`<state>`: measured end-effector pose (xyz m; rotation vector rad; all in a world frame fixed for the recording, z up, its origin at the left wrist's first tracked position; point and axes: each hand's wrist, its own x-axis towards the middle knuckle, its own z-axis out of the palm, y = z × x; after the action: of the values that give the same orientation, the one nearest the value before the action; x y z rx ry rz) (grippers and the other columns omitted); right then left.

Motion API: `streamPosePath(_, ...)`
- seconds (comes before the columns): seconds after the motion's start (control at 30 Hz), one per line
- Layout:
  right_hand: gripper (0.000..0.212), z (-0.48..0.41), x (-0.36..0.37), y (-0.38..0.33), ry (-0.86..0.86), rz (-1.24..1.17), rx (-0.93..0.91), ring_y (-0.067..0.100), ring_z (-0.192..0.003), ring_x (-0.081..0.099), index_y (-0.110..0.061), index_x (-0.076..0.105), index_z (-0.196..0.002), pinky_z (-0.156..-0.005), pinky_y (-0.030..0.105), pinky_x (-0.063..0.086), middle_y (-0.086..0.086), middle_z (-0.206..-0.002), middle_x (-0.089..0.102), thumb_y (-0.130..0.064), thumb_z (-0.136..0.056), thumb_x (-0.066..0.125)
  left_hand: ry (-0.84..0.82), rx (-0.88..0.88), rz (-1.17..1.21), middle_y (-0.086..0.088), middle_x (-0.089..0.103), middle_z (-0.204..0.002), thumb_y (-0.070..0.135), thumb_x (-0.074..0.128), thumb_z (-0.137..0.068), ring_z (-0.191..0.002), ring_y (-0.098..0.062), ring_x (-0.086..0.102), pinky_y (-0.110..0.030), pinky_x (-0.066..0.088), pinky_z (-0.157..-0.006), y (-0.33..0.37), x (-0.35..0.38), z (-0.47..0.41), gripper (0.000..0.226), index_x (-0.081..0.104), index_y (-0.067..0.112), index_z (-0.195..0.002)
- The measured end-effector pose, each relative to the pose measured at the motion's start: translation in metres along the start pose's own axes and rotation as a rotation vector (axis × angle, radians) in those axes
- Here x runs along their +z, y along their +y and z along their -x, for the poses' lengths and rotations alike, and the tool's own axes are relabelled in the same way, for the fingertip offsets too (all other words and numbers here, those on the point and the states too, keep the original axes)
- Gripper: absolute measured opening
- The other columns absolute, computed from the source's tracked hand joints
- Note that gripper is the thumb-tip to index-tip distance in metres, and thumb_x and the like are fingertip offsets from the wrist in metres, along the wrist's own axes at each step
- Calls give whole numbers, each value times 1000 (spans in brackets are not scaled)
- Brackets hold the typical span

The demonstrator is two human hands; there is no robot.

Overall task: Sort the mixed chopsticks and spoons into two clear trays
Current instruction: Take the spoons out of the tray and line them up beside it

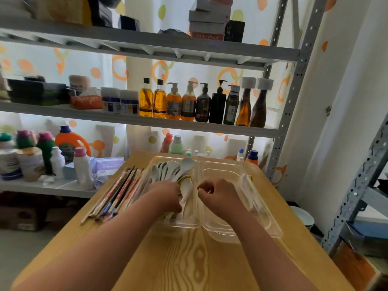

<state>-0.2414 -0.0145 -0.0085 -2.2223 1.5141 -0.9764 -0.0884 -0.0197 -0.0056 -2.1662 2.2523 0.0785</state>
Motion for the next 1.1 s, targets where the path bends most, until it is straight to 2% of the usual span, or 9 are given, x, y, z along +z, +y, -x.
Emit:
streamPosePath(0.2, 22, 1, 8, -7, -34, 25, -14, 7, -78, 56, -16, 71, -102, -72, 19, 44, 1, -97, 71, -24, -86, 60, 30, 4, -250, -6, 58, -125, 32, 59, -91, -113, -23, 57, -33, 47, -88, 9, 8, 2, 43, 51, 12, -129)
streamPosePath(0.3, 22, 4, 8, -8, -37, 20, -13, 6, -77, 55, -16, 72, -101, -68, 17, 43, 1, -96, 71, -24, -85, 59, 77, 28, -272, -5, 59, -122, 29, 58, -92, -111, -22, 57, -30, 46, -83, 10, 9, 1, 39, 54, 13, -126)
streamPosePath(0.37, 21, 6, 8, -8, -38, 12, -20, 5, -75, 54, -15, 72, -100, -65, 14, 40, 1, -95, 71, -23, -86, 59, 106, 39, -245, -2, 62, -112, 30, 61, -90, -102, -18, 60, -27, 45, -76, 9, 8, 0, 33, 58, 14, -119)
streamPosePath(0.5, 20, 6, 7, -6, -23, -18, -15, 3, -70, 52, -13, 71, -100, -58, 4, 35, 3, -94, 70, -19, -87, 57, 140, 13, -70, -1, 63, -104, 36, 69, -82, -96, -17, 61, -30, 51, -83, 4, -2, 0, 35, 60, 15, -108)
streamPosePath(0.6, 21, 4, 7, -6, 13, -88, 54, 8, -79, 58, -11, 70, -101, -64, 9, 42, 3, -94, 70, -18, -88, 56, 229, 5, 90, -2, 62, -102, 34, 72, -80, -93, -17, 59, -31, 52, -85, 5, -13, 2, 34, 61, 13, -105)
streamPosePath(0.7, 19, 1, 7, -6, 66, -307, 197, 14, -77, 65, -10, 68, -99, -68, 23, 52, 3, -88, 71, -17, -89, 53, 350, 38, 94, -4, 63, -101, 29, 68, -83, -88, -16, 57, -28, 50, -80, 11, -23, 4, 26, 62, 12, -103)
streamPosePath(0.9, 20, -6, -6, -9, 109, -964, 533, 21, -71, 70, -1, 61, -99, -57, 25, 55, 16, -87, 70, -19, -92, 56, 611, 263, -175, -6, 66, -105, 21, 53, -95, -94, -21, 66, -30, 51, -76, 40, -19, 10, 22, 60, 10, -112)
streamPosePath(1.03, 8, -6, -18, -6, 200, -1032, 624, 23, -72, 67, -2, 61, -85, -61, 29, 57, 17, -85, 68, -9, -86, 63, 792, 472, -246, -1, 63, -56, 16, 91, -49, -44, -15, 60, -20, 43, -39, 53, -11, 11, 33, 70, 12, -74)
streamPosePath(1.1, 7, -6, -20, -3, 204, -1096, 636, 21, -67, 61, -5, 58, -80, -59, 28, 52, 14, -76, 63, -3, -87, 58, 843, 521, -226, 0, 61, -54, 16, 91, -43, -41, -14, 57, -19, 40, -36, 56, -5, 4, 34, 70, 14, -70)
